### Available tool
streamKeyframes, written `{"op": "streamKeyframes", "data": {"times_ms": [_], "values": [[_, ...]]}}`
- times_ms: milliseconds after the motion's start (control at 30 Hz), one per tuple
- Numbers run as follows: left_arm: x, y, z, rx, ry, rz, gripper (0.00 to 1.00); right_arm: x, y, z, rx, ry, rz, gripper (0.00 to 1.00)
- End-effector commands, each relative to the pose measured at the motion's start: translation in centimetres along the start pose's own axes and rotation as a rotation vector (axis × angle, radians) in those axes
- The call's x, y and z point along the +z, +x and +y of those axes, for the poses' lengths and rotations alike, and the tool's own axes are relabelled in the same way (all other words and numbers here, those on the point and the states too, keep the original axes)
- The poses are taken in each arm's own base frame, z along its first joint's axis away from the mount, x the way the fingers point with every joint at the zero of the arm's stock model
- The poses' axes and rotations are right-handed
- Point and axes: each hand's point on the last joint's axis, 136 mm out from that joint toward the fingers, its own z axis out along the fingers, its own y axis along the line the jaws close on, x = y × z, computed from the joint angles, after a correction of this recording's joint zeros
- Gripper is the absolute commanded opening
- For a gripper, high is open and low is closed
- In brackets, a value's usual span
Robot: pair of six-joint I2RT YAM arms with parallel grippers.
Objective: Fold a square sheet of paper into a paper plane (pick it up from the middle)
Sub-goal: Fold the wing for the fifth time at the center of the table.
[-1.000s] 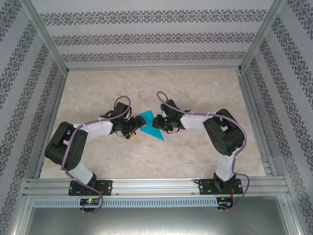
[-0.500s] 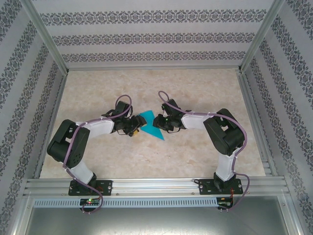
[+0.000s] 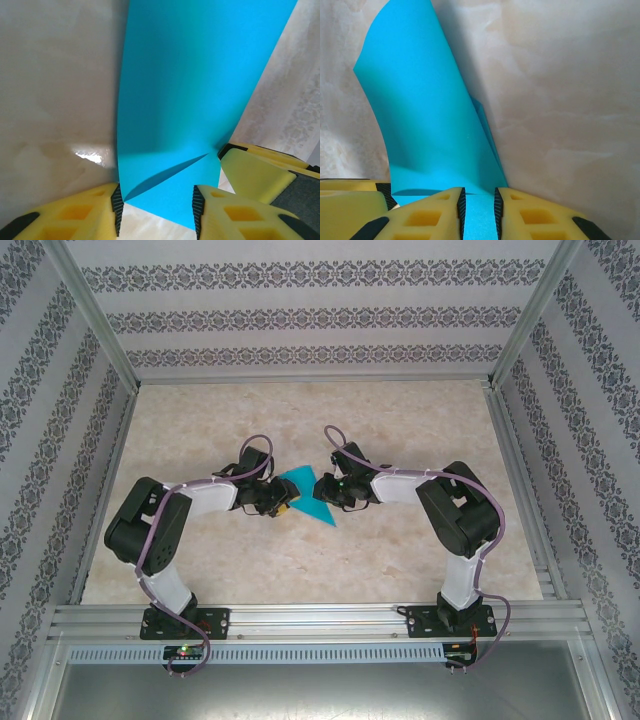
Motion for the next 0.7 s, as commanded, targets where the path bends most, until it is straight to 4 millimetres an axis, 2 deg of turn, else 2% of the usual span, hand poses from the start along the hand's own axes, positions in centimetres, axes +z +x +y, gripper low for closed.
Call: {"op": "streamKeyframes", "data": {"times_ms": [0,267,433,667], "values": [[0.4,-0.1,-1.6,0.019,0.043,0.004,0.42,0.9,1.7,-3.1,0.046,0.088,0.057,0.24],[0.7,0.1,-2.9,-0.002,0.126,0.028,0.41,0.9,1.7,-3.1,0.048,0.087,0.057,0.24],[0.3,-0.1,-2.9,-0.012,0.149,-0.001,0.40,0.8,1.6,-3.2,0.047,0.086,0.053,0.24],[0.7,-0.1,-2.9,-0.013,0.170,0.003,0.37,0.6,1.5,-2.7,0.037,0.067,0.052,0.26]]}}
